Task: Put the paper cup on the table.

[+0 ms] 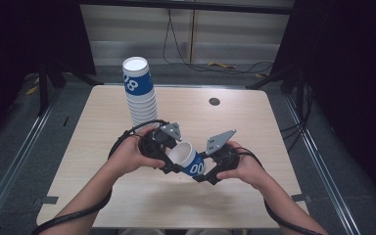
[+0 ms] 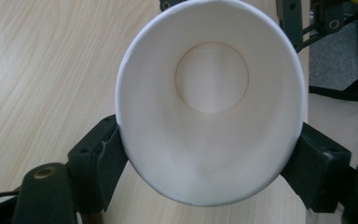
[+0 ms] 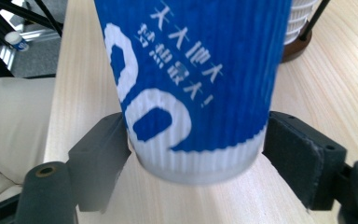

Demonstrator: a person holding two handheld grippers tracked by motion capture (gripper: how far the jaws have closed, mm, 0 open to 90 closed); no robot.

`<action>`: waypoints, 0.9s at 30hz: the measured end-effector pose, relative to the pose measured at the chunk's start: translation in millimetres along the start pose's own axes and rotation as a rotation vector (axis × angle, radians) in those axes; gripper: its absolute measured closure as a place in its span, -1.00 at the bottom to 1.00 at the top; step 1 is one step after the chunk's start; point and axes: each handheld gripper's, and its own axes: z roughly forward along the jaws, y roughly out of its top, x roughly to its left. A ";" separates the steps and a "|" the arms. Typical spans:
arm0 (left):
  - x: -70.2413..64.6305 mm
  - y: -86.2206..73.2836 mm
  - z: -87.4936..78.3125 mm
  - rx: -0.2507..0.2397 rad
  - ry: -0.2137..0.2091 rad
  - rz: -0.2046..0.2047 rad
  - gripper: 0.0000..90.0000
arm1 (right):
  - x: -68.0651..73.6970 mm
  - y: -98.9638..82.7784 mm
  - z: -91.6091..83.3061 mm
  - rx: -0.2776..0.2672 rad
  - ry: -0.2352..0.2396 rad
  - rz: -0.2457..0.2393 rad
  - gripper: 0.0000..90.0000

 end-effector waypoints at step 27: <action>3.8 -20.1 2.3 0.121 0.072 -0.024 -0.52 | -2.6 -12.6 -2.7 -0.017 -0.063 0.111 -0.68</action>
